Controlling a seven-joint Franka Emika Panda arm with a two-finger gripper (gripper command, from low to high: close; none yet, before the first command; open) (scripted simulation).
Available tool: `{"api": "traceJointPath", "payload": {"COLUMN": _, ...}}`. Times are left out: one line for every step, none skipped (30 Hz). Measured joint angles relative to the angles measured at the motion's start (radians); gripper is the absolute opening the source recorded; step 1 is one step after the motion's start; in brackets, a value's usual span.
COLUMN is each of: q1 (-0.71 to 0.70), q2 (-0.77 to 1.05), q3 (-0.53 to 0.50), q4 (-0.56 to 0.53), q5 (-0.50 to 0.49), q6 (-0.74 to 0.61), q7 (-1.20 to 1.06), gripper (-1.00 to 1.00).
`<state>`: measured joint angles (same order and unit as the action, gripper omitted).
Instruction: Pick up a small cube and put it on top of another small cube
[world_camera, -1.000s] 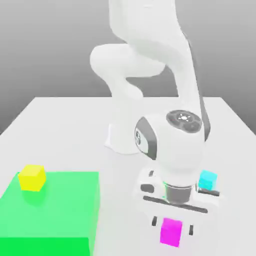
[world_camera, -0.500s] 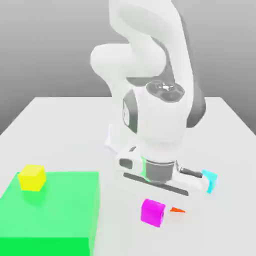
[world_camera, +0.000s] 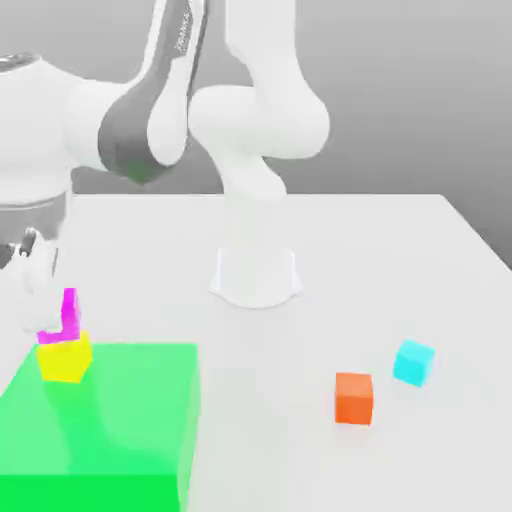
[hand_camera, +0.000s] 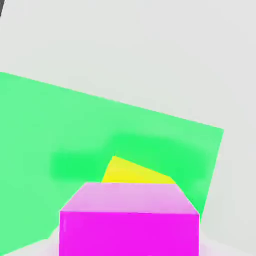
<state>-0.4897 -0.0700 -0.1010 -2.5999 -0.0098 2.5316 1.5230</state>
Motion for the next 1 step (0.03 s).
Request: {"api": "traceJointPath", "payload": {"q1": 0.000, "q2": 0.000, "q3": 0.000, "q4": 0.000, "q5": 0.000, "q6": 0.000, "q7": 0.000, "gripper": 1.00}}
